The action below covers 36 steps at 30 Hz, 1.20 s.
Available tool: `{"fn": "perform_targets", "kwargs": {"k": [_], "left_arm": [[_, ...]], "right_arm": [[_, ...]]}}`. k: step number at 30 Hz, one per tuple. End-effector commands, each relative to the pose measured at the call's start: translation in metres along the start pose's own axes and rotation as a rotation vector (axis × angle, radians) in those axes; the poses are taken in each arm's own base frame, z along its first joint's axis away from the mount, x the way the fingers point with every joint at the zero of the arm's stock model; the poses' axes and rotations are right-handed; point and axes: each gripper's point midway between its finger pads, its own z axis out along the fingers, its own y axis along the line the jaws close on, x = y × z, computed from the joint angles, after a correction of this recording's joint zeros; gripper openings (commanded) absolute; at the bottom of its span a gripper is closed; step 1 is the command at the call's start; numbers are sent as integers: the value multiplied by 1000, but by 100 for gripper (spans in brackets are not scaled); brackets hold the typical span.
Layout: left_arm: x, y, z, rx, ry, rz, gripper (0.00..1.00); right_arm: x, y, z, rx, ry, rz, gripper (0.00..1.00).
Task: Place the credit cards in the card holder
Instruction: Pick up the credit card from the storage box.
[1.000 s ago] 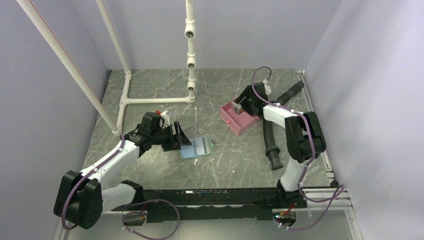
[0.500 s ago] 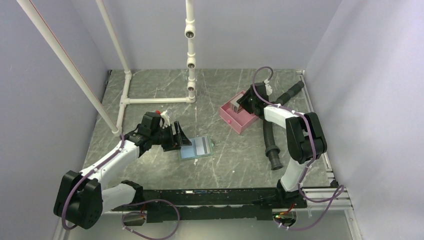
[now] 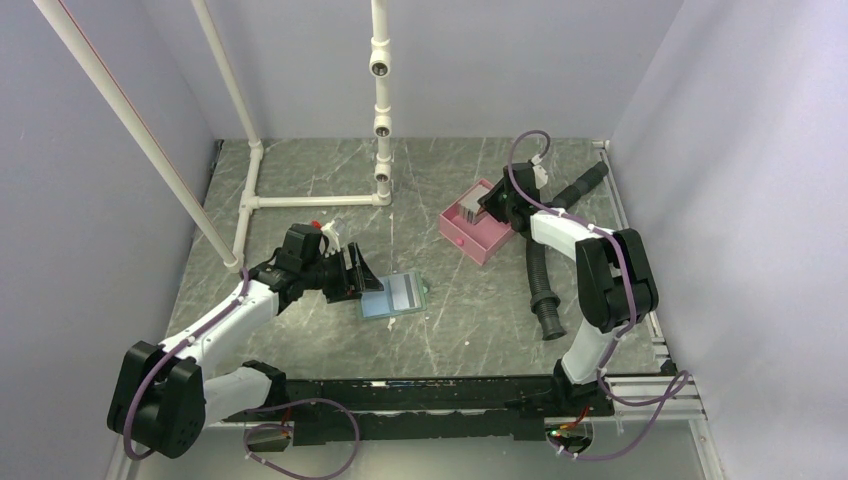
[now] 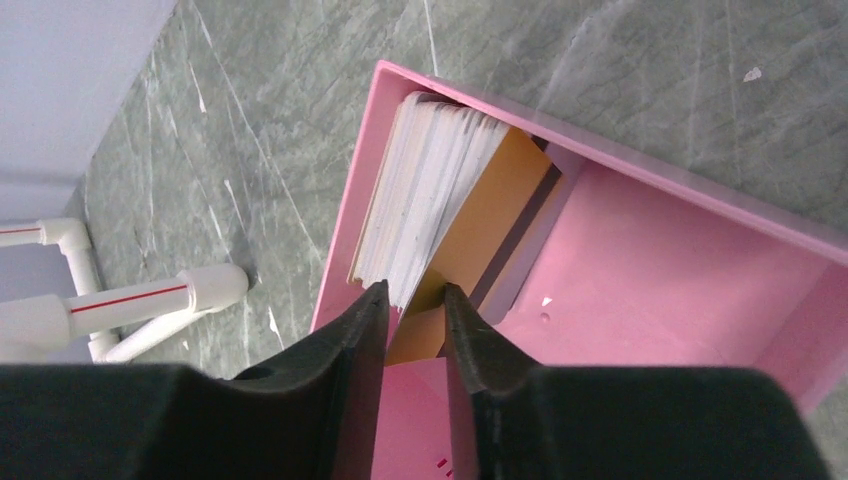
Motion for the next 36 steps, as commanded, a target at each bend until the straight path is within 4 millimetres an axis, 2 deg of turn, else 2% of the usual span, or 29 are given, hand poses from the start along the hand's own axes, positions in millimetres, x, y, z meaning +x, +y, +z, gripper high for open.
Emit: {"fn": "perform_targets", "kwargs": {"k": [1, 5, 13, 14, 19, 22, 24, 26, 28, 32, 36], "left_arm": [[-10, -11, -4, 38, -36, 32, 75], [-10, -12, -5, 41, -37, 32, 75], [-12, -15, -4, 49, -35, 32, 76], [-13, -15, -4, 47, -35, 33, 76], [-25, -29, -6, 111, -36, 10, 78], [-38, -47, -10, 261, -10, -37, 78], [-47, -64, -10, 386, -13, -39, 78], [-52, -77, -8, 493, -9, -56, 78], [-57, -89, -8, 605, -23, -82, 78], [-65, -98, -8, 727, -54, -145, 85], [-61, -99, -3, 717, -85, -152, 81]], "right_arm": [[-21, 23, -7, -69, -65, 24, 22], [-21, 23, -13, -58, -52, 32, 17], [-17, 16, -39, -10, -12, 9, 4], [-16, 17, -43, -19, -6, -1, 0], [-16, 24, -77, -83, 13, -116, 0], [3, 43, -112, -259, 46, -263, 0], [31, 73, -141, -518, 106, -338, 0], [59, 96, -167, -712, 190, -336, 0], [77, 106, -186, -826, 229, -288, 0], [110, 108, -200, -917, 302, -196, 0], [138, 118, -205, -971, 382, -148, 0]]}}
